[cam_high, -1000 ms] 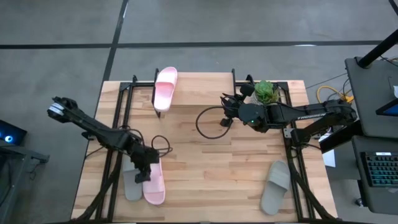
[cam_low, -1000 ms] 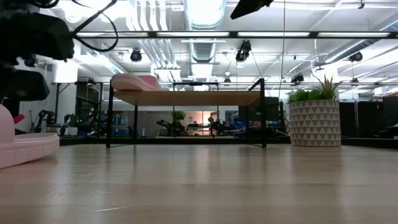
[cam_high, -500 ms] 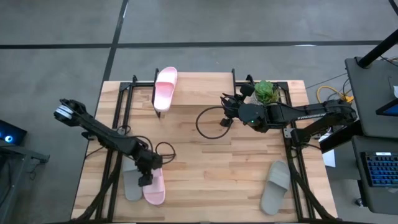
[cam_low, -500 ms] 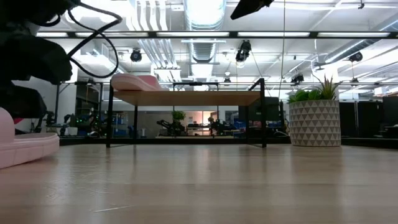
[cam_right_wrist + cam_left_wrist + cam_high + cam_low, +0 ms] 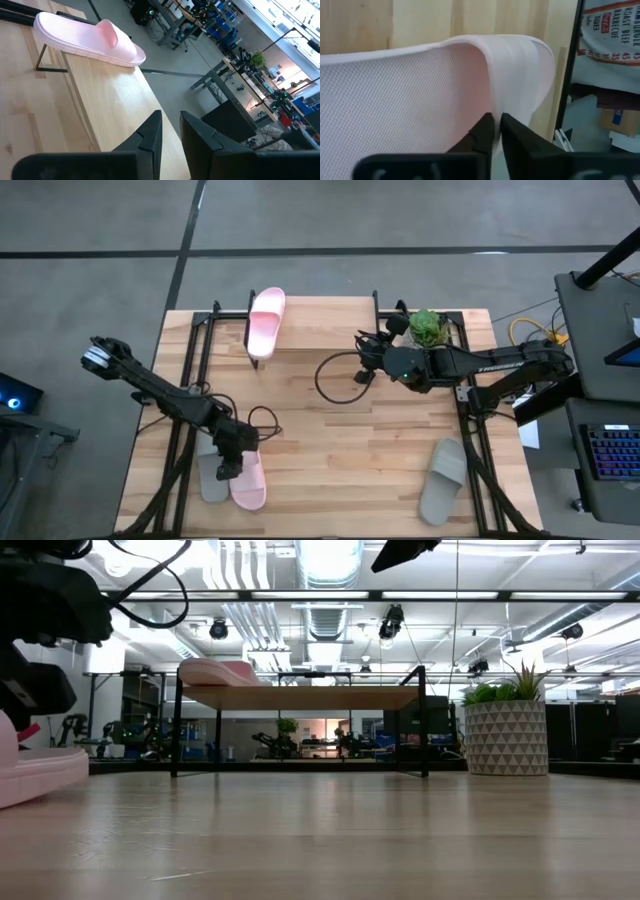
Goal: Pick and place slides into the shelf
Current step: Put the pink slipper on the shelf
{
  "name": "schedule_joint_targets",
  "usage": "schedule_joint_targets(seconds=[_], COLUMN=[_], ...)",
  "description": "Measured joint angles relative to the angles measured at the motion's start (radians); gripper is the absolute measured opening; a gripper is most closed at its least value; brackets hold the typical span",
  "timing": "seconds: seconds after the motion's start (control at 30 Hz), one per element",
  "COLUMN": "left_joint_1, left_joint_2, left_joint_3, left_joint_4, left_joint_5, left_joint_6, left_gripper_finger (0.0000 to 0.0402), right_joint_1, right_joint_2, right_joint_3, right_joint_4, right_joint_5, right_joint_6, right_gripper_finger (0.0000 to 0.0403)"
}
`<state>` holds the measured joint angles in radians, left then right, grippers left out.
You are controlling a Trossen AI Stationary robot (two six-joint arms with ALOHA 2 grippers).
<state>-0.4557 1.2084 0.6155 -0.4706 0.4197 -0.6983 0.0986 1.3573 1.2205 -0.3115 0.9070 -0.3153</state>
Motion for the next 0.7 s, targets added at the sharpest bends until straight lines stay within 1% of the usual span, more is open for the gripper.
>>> schedule_joint_targets(seconds=[0.07,0.13,0.37,0.53,0.7], left_joint_1=[0.0,0.0,0.002,0.003,0.003], left_joint_2=[0.0,0.003,0.007,0.007,0.022], left_joint_3=[0.0,0.0,-0.001,-0.001,-0.001], left_joint_4=[0.001,0.005,0.027,0.053,0.094], left_joint_5=[0.003,0.006,0.07,0.086,0.086], left_joint_6=[0.0,0.0,0.002,0.001,0.0], left_gripper_finger=[0.0011,0.0027,0.0106,0.0165,0.0201], right_joint_1=[0.0,0.0,0.0,0.0,0.0], right_joint_2=[0.0,0.0,0.0,0.0,0.0], right_joint_3=[0.0,0.0,0.0,0.0,0.0], right_joint_4=[0.0,-0.002,-0.004,-0.004,-0.006], right_joint_5=[0.0,0.0,0.002,0.002,0.002], right_joint_6=[0.0,0.0,-0.002,-0.002,-0.002], right_gripper_finger=[0.0059,0.0059,0.0059,0.0059,0.0059])
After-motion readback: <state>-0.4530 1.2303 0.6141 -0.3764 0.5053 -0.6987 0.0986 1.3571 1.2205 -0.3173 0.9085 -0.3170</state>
